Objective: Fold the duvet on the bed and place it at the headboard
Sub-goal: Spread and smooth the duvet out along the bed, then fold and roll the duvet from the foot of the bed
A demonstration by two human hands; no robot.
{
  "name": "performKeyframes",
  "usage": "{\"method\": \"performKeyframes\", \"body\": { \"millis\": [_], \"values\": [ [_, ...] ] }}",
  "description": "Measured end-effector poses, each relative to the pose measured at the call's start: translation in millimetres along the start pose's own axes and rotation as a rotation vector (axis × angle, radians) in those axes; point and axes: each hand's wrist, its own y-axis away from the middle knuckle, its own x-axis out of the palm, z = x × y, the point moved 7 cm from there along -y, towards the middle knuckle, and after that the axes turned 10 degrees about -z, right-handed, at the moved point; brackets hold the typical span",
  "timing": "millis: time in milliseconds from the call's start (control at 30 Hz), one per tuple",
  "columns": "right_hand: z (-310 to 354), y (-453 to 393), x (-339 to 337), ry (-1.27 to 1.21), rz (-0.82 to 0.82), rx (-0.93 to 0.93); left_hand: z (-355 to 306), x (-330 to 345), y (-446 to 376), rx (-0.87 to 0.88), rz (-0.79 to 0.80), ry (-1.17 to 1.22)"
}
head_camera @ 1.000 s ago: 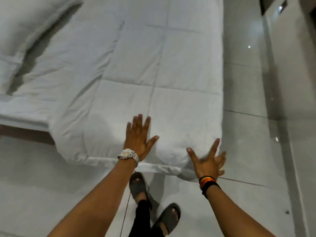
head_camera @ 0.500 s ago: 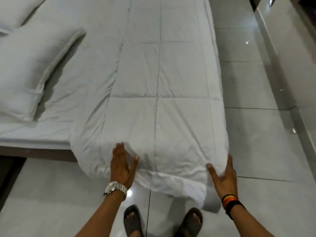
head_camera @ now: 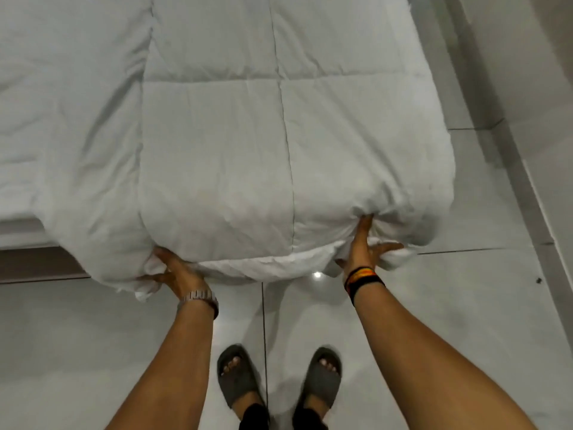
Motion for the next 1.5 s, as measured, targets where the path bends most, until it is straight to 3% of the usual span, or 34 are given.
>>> {"method": "performKeyframes", "body": {
  "millis": [133,233,400,567,767,900,1033,1167,1300,1500],
  "values": [
    [-10,-13,17,-0.095,-0.080,0.066,1,16,-17,-0.174,-0.079,0.291],
    [-33,-44,14,-0.130,-0.120,0.095,11,25,-22,-0.275,0.004,0.346],
    [-22,-26,21,-0.206,-0.191,-0.025,8,52,-18,-0.203,0.192,0.270],
    [-21,-13,35,-0.247,-0.090,-0.025,21,49,-23,-0.148,0.148,0.312],
    [-17,-25,40,-0.281,-0.142,-0.045,33,65,-59,-0.191,0.301,0.347],
    [-23,-23,23,-0.381,-0.069,-0.054,39,39,-79,-0.170,0.090,0.291],
    [-7,18,-7,-0.461,-0.066,0.018,3,-5,5,-0.189,0.244,0.364],
    [5,77,-79,-0.371,-0.185,0.004,-17,-108,27,-0.157,-0.035,0.199],
    [70,159,-126,-0.230,-0.228,-0.014,-117,-154,105,0.122,-0.097,-0.054],
    [194,237,-110,-0.084,-0.194,-0.171,-241,-139,169,0.370,-0.028,-0.034]
  ]
}}
